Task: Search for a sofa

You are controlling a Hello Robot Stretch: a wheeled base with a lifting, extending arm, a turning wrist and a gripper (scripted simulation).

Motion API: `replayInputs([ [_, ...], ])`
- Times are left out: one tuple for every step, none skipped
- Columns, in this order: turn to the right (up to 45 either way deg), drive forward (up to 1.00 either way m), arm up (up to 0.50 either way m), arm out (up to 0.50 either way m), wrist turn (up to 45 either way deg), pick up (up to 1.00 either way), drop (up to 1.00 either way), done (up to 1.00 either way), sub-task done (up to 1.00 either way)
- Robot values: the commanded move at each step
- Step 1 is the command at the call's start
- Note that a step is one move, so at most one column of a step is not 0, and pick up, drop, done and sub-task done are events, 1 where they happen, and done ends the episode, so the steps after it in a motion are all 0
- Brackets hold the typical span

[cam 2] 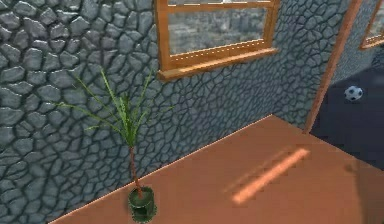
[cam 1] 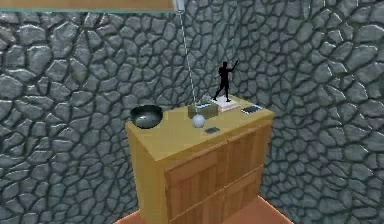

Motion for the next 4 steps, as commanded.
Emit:
replayInputs([
  [0.0, 0.1, 0.0, 0.0, 0.0, 0.0, 0.0, 0.0, 0.0],
  [-45.0, 0.0, 0.0, 0.0, 0.0, 0.0, 0.0, 0.0, 0.0],
  [-45.0, 0.0, 0.0, 0.0, 0.0, 0.0, 0.0, 0.0, 0.0],
  [0.0, 0.3, 0.0, 0.0, 0.0, 0.0, 0.0, 0.0, 0.0],
])
